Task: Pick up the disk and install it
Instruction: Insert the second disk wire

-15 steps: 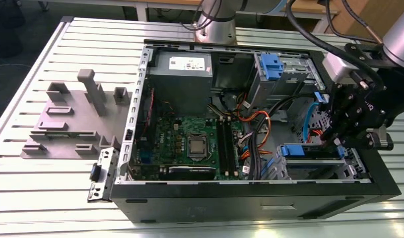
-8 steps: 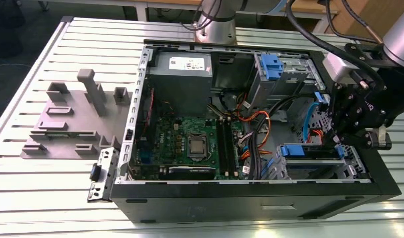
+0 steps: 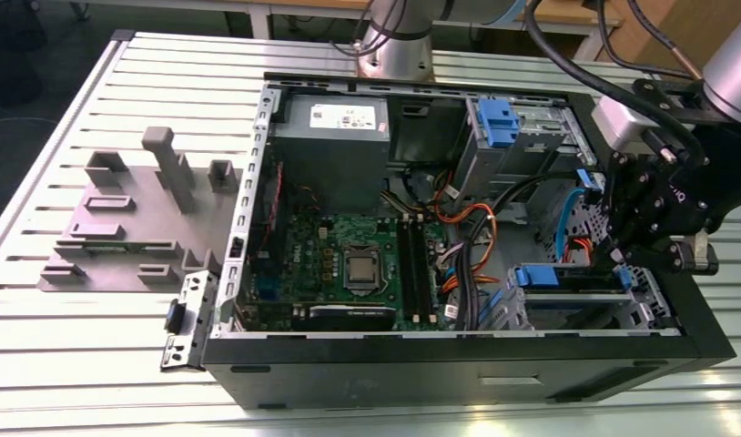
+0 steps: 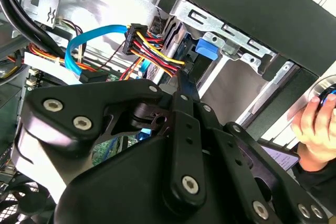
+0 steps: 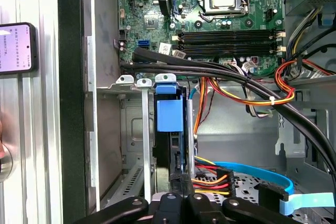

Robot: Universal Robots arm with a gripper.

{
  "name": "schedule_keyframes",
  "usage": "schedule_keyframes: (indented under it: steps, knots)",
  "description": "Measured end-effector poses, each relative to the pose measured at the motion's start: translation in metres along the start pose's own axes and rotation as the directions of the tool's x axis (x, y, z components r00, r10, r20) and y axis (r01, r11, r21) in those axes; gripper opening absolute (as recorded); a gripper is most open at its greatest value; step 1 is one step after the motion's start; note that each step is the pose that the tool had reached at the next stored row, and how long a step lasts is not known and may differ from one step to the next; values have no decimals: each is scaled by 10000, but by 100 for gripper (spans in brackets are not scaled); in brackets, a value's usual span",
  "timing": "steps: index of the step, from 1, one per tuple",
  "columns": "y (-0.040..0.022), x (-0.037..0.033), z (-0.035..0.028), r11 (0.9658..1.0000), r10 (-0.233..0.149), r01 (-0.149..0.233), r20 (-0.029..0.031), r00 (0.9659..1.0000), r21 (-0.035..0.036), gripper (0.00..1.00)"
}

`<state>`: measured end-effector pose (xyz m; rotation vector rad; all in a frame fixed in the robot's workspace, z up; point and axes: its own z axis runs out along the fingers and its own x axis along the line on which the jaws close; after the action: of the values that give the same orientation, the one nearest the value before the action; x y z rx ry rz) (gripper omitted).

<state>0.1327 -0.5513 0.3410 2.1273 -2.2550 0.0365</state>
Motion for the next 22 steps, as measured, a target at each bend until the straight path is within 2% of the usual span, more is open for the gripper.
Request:
schedule_keyframes:
  steps: [6, 8, 10, 22]
  knots:
    - [11, 0, -1, 10000, 0, 0, -3, 10000, 0, 11]
    - [44, 2, 1, 10000, 0, 0, -2, 10000, 0, 11]
    - [106, 6, 3, 10000, 0, 0, -1, 10000, 0, 11]
    - [111, 6, 0, 10000, 0, 0, -2, 10000, 0, 11]
